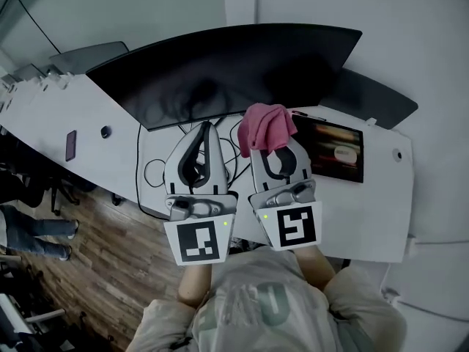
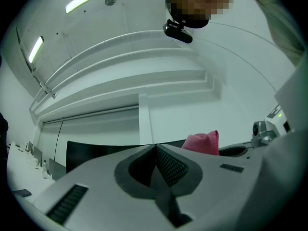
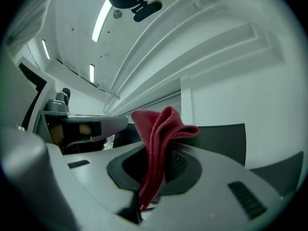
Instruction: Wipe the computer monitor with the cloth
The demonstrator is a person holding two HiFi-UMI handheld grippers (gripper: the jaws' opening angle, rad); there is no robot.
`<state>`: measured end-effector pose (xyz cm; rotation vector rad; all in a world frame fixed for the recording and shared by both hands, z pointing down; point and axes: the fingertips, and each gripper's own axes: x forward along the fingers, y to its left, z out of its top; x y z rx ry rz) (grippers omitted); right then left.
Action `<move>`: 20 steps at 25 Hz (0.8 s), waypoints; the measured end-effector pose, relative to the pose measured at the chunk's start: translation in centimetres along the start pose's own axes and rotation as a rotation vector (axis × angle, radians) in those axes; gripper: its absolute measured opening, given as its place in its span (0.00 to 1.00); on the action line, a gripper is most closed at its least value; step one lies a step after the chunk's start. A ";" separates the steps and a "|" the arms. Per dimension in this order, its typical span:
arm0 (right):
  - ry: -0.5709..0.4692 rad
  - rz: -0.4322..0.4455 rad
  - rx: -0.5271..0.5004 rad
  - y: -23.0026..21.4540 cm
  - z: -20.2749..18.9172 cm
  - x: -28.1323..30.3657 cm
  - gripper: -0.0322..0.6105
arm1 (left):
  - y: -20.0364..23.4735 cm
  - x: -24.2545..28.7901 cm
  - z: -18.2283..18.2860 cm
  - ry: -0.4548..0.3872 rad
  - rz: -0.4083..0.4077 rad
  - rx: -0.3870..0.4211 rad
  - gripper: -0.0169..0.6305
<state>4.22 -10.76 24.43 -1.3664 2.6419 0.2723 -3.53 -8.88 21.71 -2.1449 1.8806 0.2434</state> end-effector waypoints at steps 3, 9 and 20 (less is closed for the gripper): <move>-0.003 0.013 0.005 0.7 0.1 0.1 0.13 | 0.5 -0.6 0.2 0.004 0.021 0.005 0.05; -0.018 0.037 -0.037 1.6 0.2 0.1 0.13 | 1.1 -1.4 0.8 0.001 0.049 0.022 0.05; -0.029 0.081 0.016 3.5 0.6 0.7 0.13 | 2.6 -2.5 1.4 -0.004 0.100 0.041 0.05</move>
